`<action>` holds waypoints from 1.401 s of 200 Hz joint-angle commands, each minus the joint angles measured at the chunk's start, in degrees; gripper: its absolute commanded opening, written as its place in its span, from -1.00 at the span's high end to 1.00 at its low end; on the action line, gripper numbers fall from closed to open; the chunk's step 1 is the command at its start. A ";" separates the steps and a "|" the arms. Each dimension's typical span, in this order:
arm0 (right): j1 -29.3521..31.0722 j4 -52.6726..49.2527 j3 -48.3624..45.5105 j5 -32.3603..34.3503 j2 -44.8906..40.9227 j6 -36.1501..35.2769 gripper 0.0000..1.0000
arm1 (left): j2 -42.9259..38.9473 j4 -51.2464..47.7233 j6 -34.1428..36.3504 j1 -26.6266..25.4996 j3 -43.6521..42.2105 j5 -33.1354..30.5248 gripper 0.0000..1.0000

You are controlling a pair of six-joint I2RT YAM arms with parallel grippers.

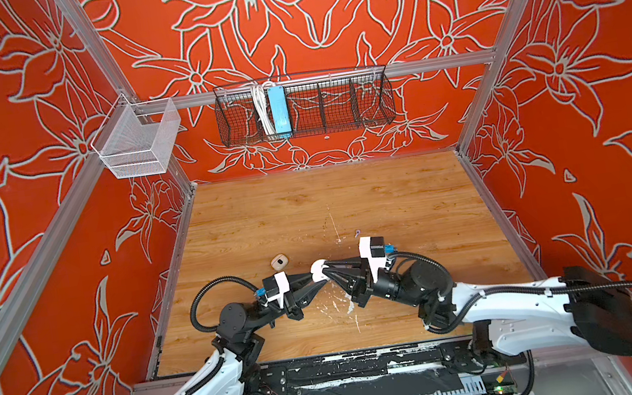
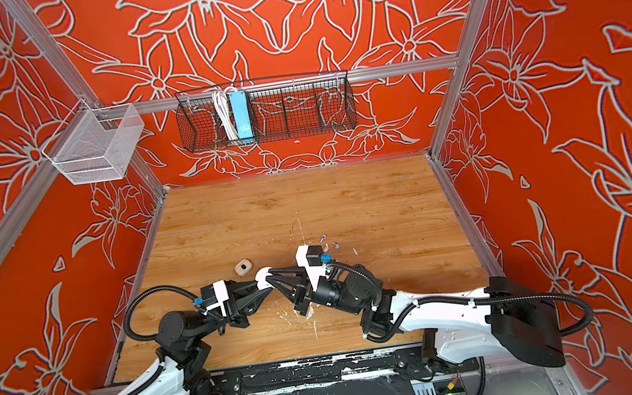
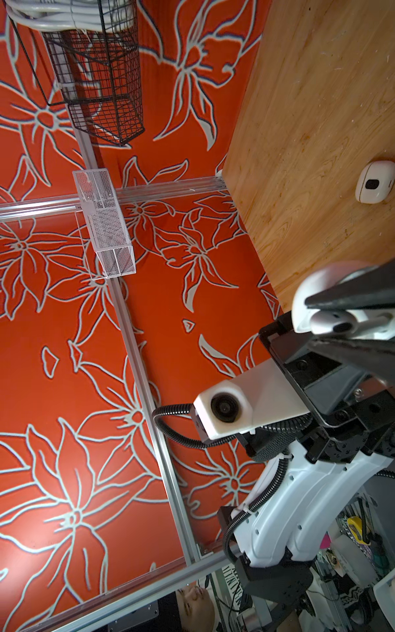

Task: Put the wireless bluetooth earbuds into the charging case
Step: 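Lower the earbud stem-first into the open case held by the left gripper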

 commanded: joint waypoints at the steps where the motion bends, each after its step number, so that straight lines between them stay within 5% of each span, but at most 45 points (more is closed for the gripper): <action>1: 0.38 1.84 -0.63 -0.11 0.66 0.76 0.71 | -1.46 1.57 -0.37 -0.52 -0.66 -1.30 1.00; 176: 1.26 2.13 -3.78 4.42 1.46 3.96 0.70 | -4.32 -0.16 0.64 -0.70 -1.15 -2.16 1.00; 280: 1.30 -3.94 -5.09 8.06 -4.64 0.67 0.19 | -4.84 -2.18 1.48 -0.96 -0.58 -1.75 1.00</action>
